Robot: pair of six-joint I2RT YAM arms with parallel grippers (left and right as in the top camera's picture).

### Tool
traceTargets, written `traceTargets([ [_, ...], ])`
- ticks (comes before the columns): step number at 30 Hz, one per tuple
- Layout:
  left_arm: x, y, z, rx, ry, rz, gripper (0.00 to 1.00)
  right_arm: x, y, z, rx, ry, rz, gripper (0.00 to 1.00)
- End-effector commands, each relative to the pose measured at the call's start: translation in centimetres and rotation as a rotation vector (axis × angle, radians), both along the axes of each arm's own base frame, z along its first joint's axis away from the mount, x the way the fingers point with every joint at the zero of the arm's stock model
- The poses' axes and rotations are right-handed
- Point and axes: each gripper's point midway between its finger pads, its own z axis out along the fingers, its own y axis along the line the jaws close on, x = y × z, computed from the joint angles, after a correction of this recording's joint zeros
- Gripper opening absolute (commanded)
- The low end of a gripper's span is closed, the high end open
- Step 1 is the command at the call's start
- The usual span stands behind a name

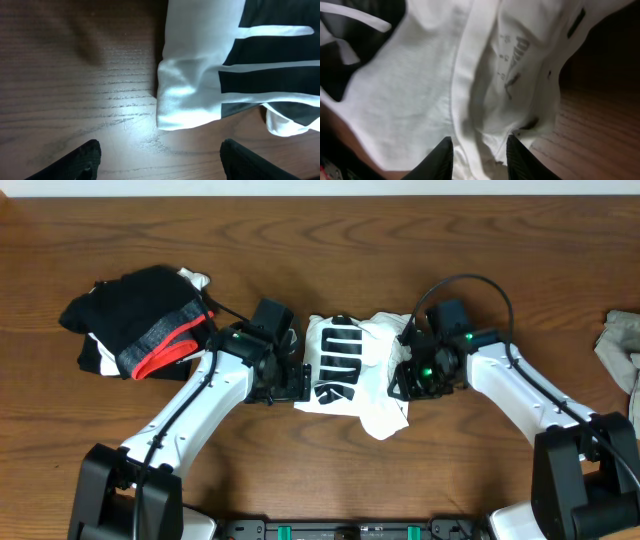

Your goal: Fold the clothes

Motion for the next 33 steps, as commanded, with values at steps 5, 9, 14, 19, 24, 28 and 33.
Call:
traceTargets([
  [5,-0.2,-0.2,-0.2,-0.01,0.009,-0.006,0.78,-2.1,2.2,-0.2,0.116,0.046,0.034,0.26],
  [9,-0.2,-0.2,-0.2,-0.008,0.007,-0.006,0.78,-2.0,3.3,0.5,0.186,0.037,0.057,0.14],
  [14,-0.6,0.0,-0.2,-0.001,0.025,-0.003,0.78,-1.2,1.8,1.0,0.152,0.008,0.015,0.01],
  [19,-0.7,0.0,-0.2,0.001,0.031,-0.001,0.78,-0.5,-2.1,1.4,-0.026,-0.05,-0.053,0.01],
  [24,-0.7,0.0,-0.3,-0.003,0.05,0.072,0.79,-1.1,-3.2,2.5,-0.077,-0.075,-0.065,0.01],
  [28,-0.7,-0.3,-0.2,-0.025,0.069,0.124,0.78,-1.7,-3.3,2.6,-0.082,-0.057,-0.06,0.01],
  [33,-1.4,-1.5,0.0,-0.076,0.114,0.157,0.78,-1.6,-3.3,2.6,-0.082,-0.059,-0.06,0.01],
])
